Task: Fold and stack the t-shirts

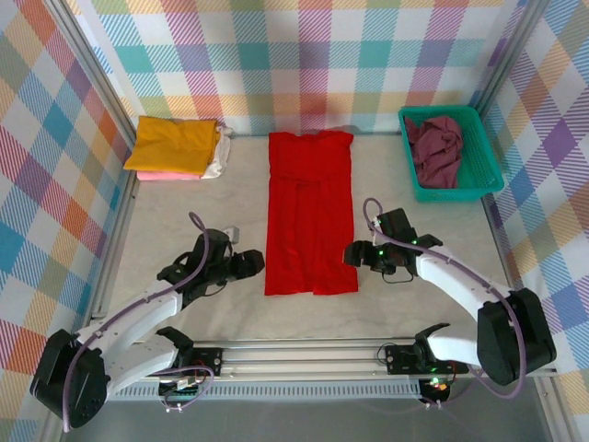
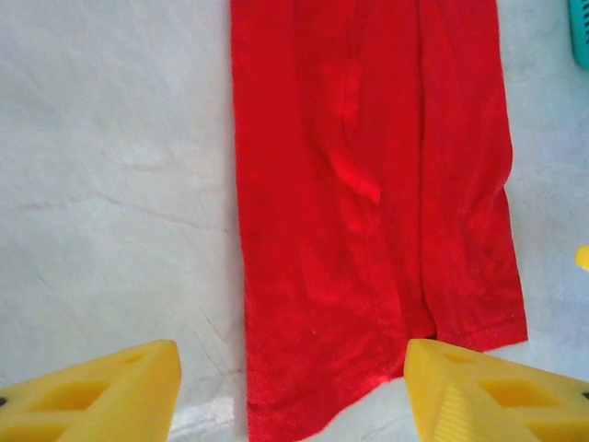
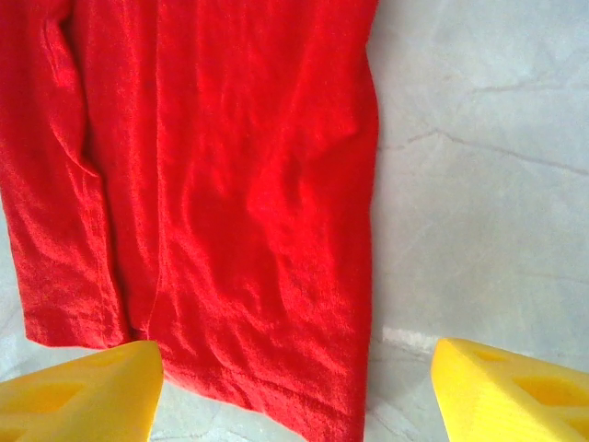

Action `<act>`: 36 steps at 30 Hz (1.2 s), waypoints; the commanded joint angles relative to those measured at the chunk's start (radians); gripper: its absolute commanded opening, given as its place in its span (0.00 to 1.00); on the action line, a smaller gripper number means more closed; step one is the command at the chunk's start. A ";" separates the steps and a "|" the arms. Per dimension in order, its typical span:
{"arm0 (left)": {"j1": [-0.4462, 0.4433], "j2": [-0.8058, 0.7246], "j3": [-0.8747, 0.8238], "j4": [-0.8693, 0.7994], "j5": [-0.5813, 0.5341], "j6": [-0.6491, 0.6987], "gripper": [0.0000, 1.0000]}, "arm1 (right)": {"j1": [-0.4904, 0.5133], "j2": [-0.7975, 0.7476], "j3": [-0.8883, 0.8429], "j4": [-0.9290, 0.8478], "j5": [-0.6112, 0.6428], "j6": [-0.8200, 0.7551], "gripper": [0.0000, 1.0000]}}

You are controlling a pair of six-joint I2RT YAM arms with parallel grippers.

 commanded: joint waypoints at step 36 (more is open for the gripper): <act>-0.208 0.316 -0.004 0.133 0.022 -0.139 0.37 | 0.007 0.070 -0.126 0.114 -0.074 0.112 0.74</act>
